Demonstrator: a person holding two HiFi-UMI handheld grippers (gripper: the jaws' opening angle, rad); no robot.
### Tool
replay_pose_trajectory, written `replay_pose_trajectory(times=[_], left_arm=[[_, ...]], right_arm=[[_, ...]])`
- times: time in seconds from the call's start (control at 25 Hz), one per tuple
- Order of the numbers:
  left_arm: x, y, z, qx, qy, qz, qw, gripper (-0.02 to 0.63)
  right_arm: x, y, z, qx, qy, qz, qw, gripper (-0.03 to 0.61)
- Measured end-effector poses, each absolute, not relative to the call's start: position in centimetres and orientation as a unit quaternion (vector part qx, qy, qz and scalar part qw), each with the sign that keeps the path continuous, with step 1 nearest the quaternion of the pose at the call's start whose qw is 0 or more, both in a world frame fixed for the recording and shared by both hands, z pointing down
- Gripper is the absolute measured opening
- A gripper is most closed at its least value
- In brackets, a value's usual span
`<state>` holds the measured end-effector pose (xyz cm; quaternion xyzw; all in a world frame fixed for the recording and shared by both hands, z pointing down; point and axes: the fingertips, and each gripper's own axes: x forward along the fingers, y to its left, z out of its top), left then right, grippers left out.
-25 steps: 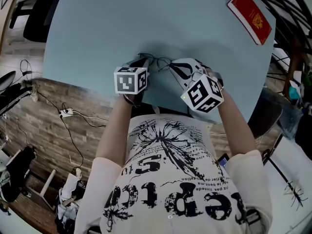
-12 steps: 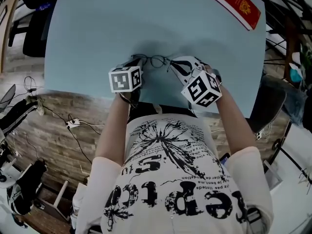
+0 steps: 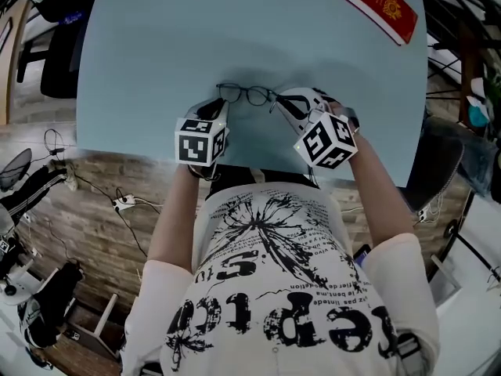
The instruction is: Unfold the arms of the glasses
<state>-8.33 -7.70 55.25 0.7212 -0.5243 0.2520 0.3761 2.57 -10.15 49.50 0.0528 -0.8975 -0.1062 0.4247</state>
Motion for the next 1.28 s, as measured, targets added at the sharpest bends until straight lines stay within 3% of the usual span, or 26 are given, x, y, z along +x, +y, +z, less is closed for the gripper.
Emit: replay_pose_trajectory(times=[0.04,0.2,0.56,0.72,0.88,1.28], left_arm=[[-8.2,-7.9,54.7,0.736,-0.511,0.272,0.351,0.069],[-6.3,-9.4,53.6,0.794,-0.411,0.371,0.251,0.103],[-3.1,-10.8,54.7,0.814,-0.183,0.539,0.114,0.112],[-1.7,-10.7,56.3,0.807,-0.113,0.574,0.079,0.11],[-0.7,-11.0,57.4,0.805,-0.086,0.584,0.057,0.039],[0.1,-11.2,57.0,0.81,-0.06,0.581,0.043,0.026]], right_arm=[[2.6,-10.2,49.5,0.051,-0.897,-0.107,0.425,0.02],[2.7,-10.2,49.4,0.04,-0.897,-0.109,0.426,0.02],[2.7,-10.4,49.1,0.021,-0.894,-0.097,0.437,0.02],[2.7,-10.5,49.3,0.017,-0.892,-0.087,0.444,0.02],[2.9,-10.2,49.6,0.01,-0.889,-0.075,0.452,0.02],[4.2,-10.5,49.5,0.02,-0.886,-0.055,0.461,0.02]])
